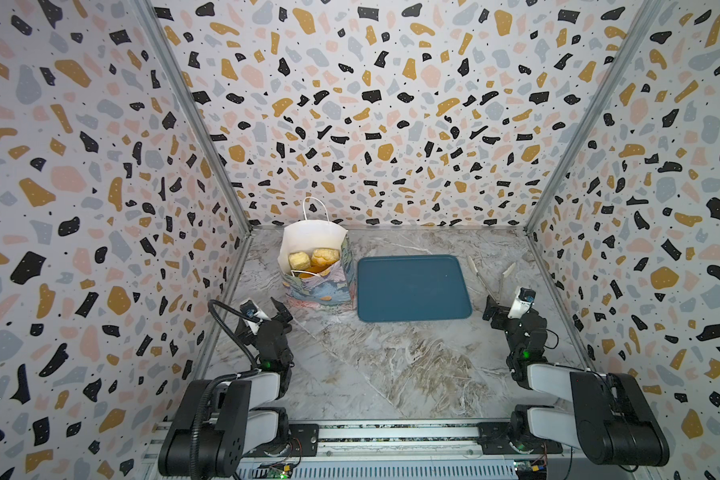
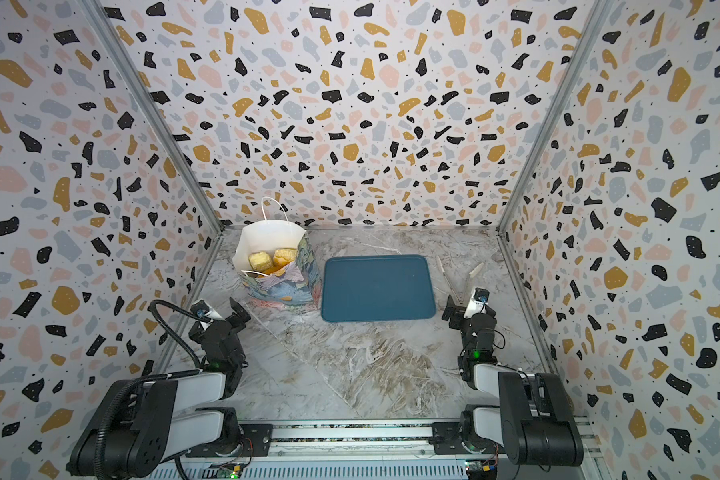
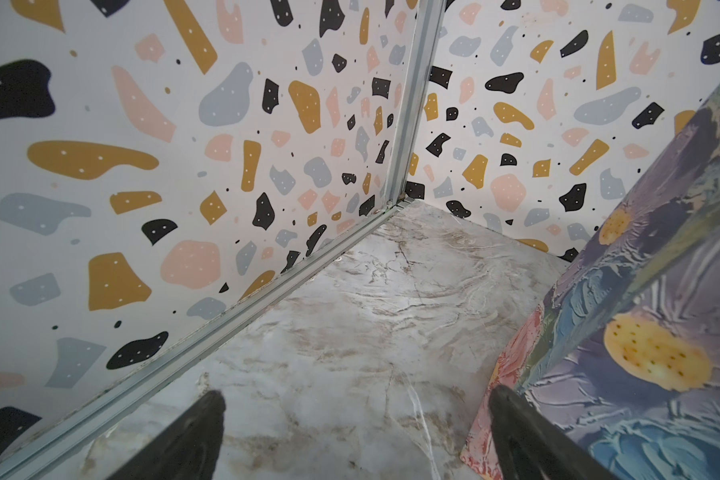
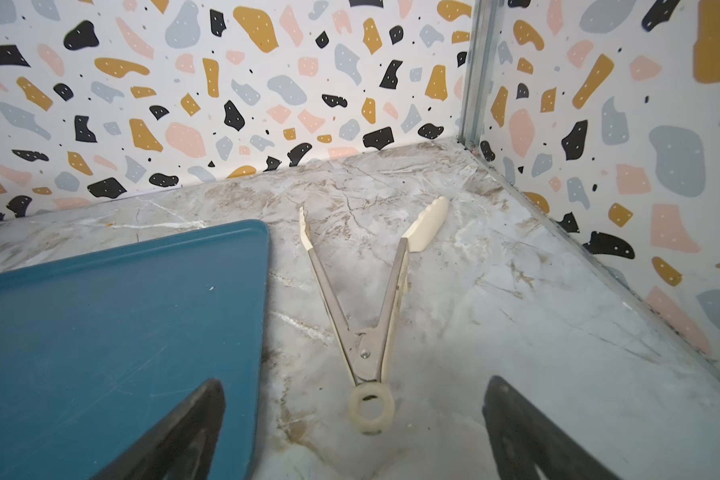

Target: Place the fake bread into the paper bag

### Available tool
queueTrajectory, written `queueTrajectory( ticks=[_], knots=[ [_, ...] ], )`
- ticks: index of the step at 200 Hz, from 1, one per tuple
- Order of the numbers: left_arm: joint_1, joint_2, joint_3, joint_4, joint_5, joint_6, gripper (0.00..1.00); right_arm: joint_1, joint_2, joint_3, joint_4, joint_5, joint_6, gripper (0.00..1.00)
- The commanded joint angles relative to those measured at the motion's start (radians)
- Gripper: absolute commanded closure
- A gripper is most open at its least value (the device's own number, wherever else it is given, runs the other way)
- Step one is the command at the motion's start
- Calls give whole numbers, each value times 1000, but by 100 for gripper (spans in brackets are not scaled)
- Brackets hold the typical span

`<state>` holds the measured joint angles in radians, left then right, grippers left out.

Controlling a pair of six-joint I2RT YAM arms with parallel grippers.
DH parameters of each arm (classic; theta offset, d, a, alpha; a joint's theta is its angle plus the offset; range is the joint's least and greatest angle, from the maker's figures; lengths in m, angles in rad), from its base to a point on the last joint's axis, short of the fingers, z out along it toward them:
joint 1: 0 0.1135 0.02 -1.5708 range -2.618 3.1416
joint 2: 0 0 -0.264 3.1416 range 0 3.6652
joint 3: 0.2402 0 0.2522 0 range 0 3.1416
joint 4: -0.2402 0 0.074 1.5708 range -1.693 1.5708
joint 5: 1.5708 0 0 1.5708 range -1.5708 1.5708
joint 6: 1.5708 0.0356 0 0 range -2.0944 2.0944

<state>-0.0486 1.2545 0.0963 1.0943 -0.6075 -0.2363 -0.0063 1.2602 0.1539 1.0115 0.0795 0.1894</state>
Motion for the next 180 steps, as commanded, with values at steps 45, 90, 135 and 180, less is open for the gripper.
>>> queueTrajectory(
  ticks=[45,90,135,180],
  knots=[
    [-34,34,33,68,-26,73,1,4,26,11,97,40,-38,1],
    [-54,192,-28,381,29,142,0,3,77,-48,281,81,-64,1],
    [-57,130,24,177,45,128,0,15,159,-105,489,13,-103,1],
    [-57,127,20,177,50,128,0,22,238,-106,561,-18,-124,1]
  ],
)
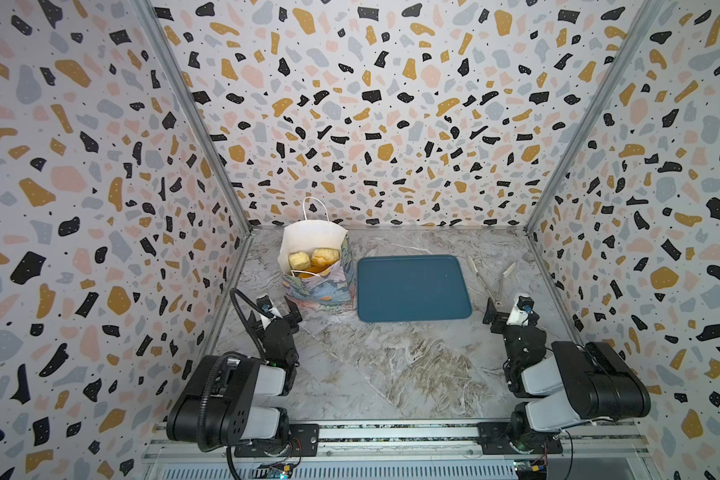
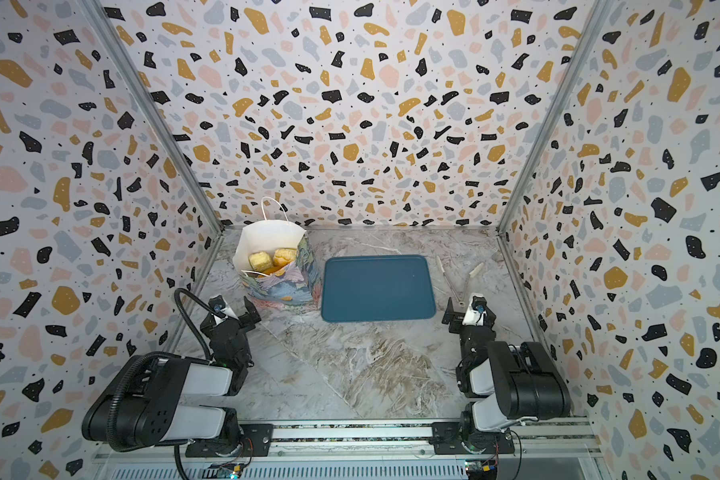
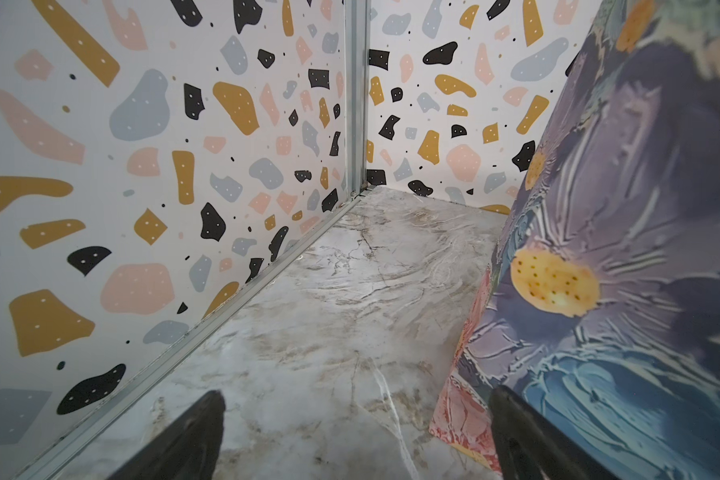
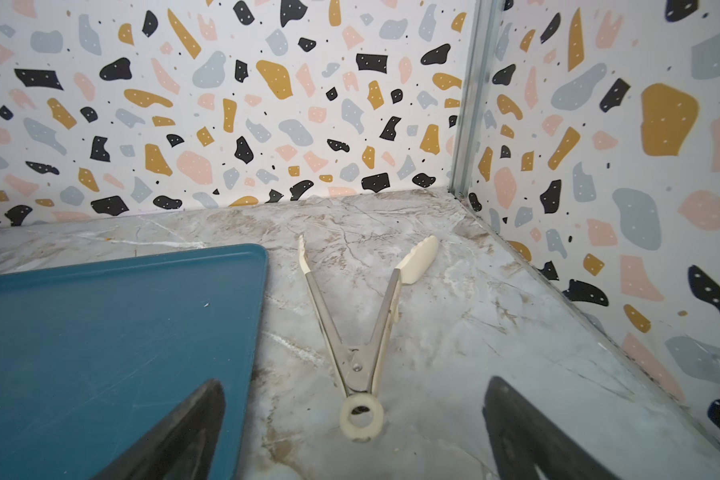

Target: Place the fake bread into the paper bag

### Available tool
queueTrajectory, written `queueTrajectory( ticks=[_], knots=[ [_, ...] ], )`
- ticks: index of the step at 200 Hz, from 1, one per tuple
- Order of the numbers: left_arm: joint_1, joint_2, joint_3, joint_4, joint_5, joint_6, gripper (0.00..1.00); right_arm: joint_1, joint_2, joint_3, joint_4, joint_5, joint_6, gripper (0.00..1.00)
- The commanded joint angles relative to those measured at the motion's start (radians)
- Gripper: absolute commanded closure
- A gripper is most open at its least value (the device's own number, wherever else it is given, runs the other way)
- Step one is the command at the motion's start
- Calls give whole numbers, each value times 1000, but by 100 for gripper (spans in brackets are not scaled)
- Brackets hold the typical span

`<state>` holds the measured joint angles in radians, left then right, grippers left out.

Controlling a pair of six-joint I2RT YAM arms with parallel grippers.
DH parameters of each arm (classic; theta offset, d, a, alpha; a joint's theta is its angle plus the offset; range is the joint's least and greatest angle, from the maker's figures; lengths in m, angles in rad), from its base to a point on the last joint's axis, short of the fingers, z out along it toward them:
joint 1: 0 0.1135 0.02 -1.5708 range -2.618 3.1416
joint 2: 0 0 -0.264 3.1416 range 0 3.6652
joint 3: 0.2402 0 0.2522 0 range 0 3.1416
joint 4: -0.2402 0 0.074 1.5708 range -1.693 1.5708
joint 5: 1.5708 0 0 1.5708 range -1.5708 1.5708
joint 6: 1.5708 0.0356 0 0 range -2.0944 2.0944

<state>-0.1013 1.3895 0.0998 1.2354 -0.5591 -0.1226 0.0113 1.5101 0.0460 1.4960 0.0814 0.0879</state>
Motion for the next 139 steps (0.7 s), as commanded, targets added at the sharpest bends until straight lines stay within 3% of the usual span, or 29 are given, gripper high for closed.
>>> queueTrajectory(
  ticks=[1,35,62,139],
  knots=[
    [-5,-8,17,35,2,15,0,4,-11,2,78,-19,-23,1],
    [-5,-11,18,30,14,14,0,20,1,54,3,-45,-51,1],
    [-5,-11,26,17,26,20,0,48,6,146,-159,-80,-100,1],
    [-5,-9,26,17,25,20,0,61,5,143,-159,-59,-107,1]
  ],
)
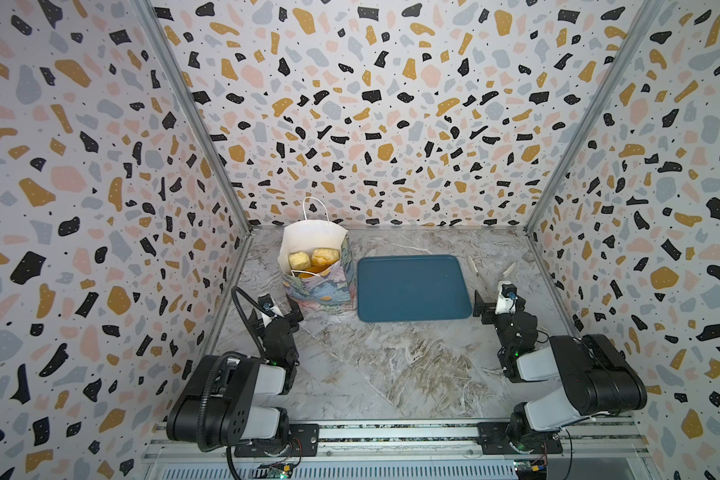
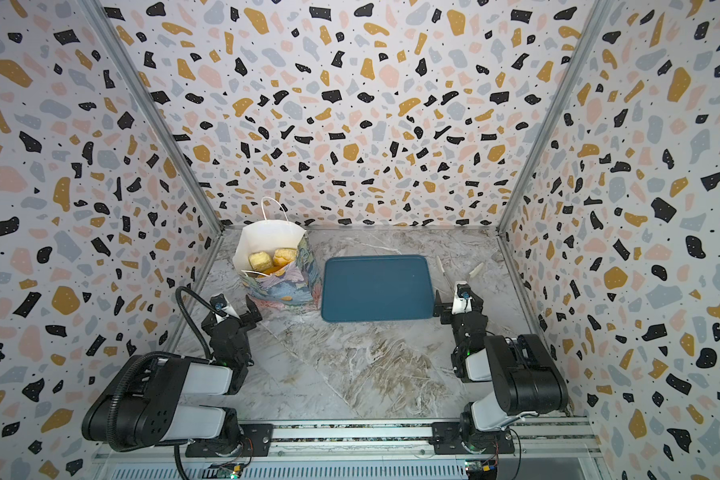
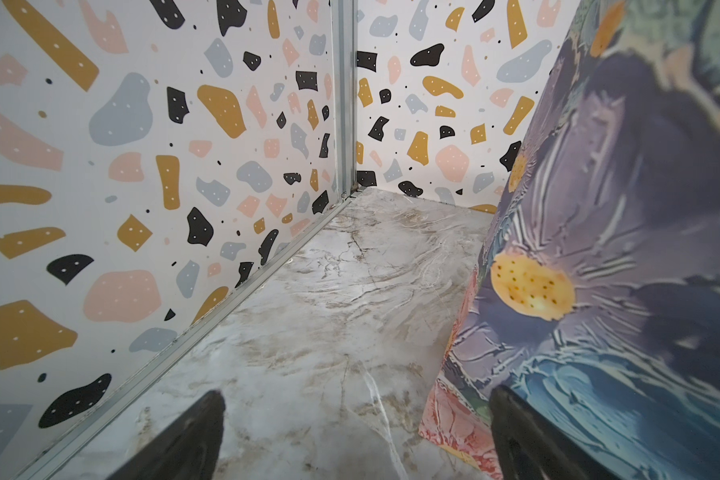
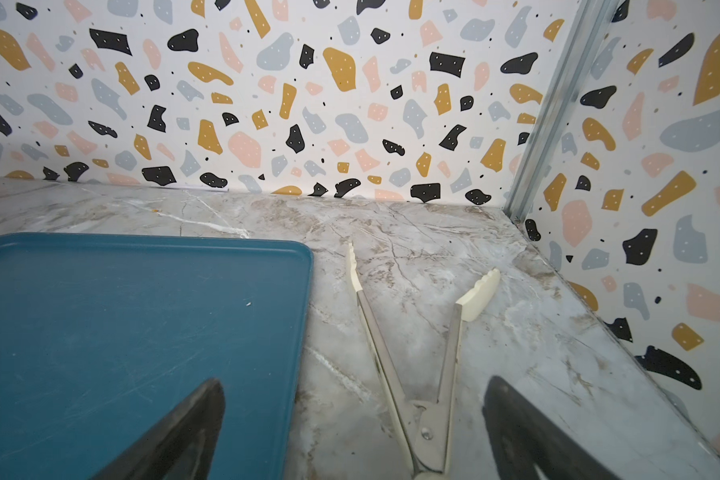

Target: Place the fake bread into the paper bag

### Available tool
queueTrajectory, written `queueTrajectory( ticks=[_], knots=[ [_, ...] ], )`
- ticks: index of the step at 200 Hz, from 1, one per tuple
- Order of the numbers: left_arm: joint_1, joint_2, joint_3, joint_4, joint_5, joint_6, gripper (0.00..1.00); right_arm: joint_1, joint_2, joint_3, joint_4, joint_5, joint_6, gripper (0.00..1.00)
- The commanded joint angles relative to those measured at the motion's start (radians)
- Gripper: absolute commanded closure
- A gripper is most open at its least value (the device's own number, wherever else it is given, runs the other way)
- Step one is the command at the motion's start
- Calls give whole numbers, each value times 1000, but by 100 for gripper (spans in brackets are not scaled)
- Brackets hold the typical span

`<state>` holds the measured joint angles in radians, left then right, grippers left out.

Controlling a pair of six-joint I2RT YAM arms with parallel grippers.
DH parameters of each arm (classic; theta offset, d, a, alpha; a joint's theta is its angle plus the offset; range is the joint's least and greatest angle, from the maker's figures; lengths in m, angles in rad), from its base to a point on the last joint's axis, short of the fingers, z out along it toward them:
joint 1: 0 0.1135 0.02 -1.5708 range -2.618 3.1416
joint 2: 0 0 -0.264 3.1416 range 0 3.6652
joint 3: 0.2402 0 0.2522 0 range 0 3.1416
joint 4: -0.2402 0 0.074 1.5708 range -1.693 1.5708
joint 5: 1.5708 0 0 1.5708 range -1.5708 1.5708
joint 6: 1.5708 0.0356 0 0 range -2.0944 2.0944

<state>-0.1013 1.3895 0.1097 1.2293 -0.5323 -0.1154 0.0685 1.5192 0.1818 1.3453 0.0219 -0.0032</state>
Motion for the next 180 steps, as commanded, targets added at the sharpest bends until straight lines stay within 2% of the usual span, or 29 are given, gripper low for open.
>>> queueTrajectory(
  ticks=[1,180],
  knots=[
    [-5,-9,16,23,-2,14,1,4,-4,6,-7,1,-17,1],
    [-5,-8,18,22,-2,13,0,14,-4,2,2,16,-20,1]
  ],
)
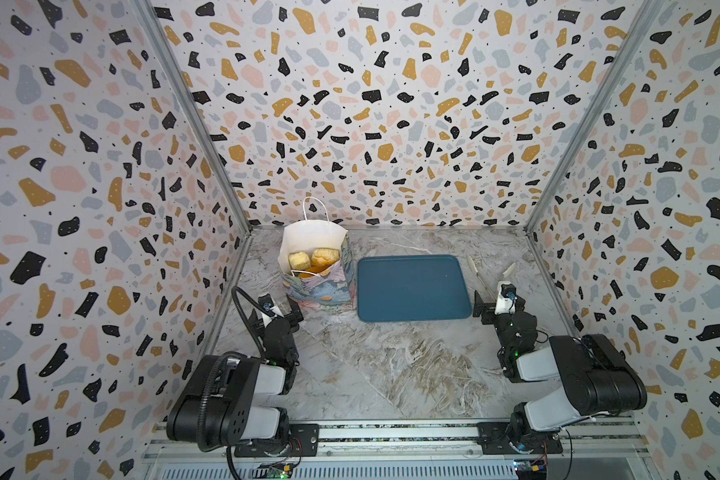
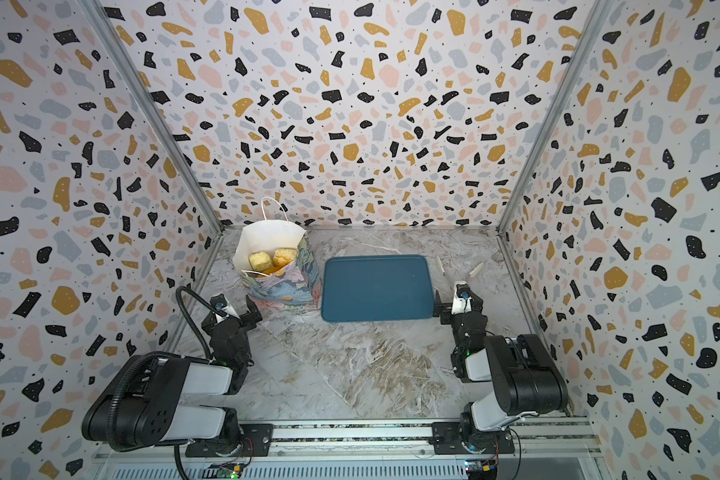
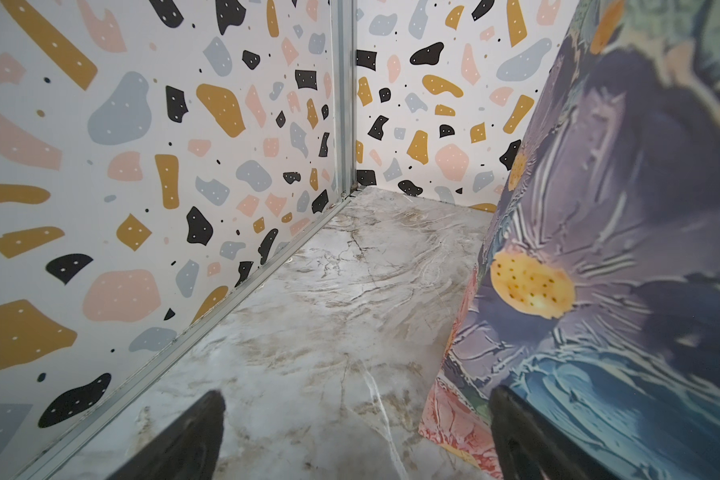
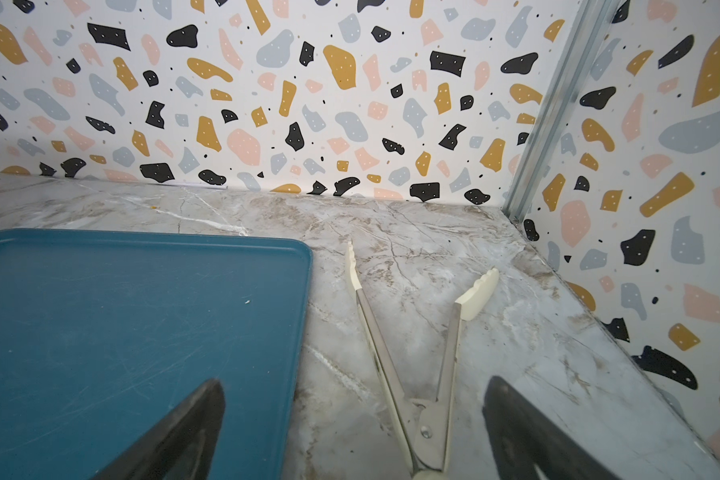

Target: Place the fake bread into the paper bag

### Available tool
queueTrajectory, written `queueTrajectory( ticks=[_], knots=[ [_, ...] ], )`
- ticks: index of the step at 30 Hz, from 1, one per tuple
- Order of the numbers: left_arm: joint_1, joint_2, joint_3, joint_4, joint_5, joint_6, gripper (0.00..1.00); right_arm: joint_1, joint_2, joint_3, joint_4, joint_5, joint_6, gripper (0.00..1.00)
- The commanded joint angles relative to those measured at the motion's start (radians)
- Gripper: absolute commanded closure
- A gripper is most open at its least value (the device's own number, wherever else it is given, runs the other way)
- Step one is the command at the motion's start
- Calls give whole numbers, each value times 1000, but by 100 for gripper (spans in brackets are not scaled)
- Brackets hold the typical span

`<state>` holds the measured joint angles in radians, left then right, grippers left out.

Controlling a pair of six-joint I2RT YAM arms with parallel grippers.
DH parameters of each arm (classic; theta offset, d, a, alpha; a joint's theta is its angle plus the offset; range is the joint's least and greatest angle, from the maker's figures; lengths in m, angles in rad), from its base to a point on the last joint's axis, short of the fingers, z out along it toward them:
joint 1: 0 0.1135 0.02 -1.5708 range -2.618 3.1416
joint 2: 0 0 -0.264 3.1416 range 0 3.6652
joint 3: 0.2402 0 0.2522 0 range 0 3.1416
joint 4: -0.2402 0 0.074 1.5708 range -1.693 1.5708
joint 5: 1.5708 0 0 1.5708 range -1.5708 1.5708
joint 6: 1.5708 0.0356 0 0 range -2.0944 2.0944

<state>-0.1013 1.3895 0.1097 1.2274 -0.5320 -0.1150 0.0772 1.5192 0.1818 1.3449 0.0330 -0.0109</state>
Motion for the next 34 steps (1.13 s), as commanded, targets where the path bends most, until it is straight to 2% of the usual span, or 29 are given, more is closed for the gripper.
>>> queueTrajectory(
  ticks=[1,20,34],
  knots=[
    [-5,-8,18,24,-2,12,0,5,-5,3,3,5,-12,1],
    [-5,-8,18,24,-2,13,0,4,-4,2,3,5,-15,1],
    [-5,-9,18,24,-2,14,0,0,-7,-5,11,-46,-27,1]
  ],
)
